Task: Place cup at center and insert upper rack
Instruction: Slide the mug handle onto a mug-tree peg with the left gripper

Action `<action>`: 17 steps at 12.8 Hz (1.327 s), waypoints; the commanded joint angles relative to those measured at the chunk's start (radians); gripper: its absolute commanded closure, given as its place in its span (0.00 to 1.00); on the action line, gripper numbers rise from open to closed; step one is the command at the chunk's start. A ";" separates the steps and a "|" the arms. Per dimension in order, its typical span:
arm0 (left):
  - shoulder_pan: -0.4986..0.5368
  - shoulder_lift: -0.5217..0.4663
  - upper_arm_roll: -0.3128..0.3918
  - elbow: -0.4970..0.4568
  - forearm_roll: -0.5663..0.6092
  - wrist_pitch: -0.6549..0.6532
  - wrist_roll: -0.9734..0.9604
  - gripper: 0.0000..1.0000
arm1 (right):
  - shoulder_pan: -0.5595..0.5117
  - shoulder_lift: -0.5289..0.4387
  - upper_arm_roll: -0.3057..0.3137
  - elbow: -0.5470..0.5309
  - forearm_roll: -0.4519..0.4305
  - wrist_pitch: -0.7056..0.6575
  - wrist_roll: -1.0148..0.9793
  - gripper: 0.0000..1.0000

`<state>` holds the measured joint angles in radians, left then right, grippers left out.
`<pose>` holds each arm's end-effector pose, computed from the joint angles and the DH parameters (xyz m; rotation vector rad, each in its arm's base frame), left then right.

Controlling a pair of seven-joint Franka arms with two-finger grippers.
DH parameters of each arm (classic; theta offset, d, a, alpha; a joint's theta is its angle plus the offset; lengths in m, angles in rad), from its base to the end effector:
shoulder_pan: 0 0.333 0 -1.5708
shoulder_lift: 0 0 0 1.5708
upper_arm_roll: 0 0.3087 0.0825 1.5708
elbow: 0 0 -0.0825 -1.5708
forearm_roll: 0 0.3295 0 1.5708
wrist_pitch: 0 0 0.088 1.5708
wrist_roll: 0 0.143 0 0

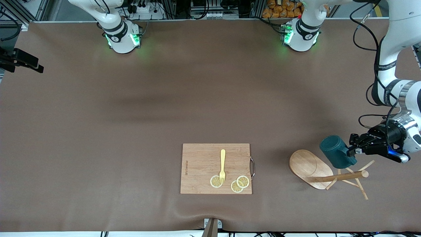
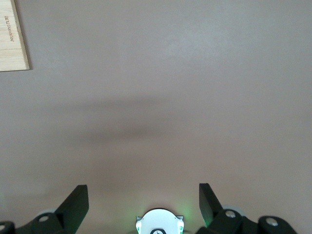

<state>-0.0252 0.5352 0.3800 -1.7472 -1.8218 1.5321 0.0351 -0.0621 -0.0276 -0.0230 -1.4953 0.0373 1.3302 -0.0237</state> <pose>0.6332 0.0412 0.3692 1.3303 0.7809 -0.1568 0.4596 -0.0334 0.6062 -3.0885 0.0849 0.2093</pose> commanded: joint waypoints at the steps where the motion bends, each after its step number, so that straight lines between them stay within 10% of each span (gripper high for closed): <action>1: 0.030 0.037 -0.010 0.043 -0.030 -0.052 0.022 1.00 | 0.004 0.008 0.002 0.024 -0.013 -0.017 0.007 0.00; 17: 0.077 0.138 -0.019 0.057 -0.137 -0.150 0.181 1.00 | 0.004 0.008 0.002 0.024 -0.013 -0.017 0.007 0.00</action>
<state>0.0321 0.6591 0.3760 -1.7062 -1.9376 1.4046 0.1822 -0.0620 -0.0276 -0.0229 -1.4951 0.0373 1.3302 -0.0237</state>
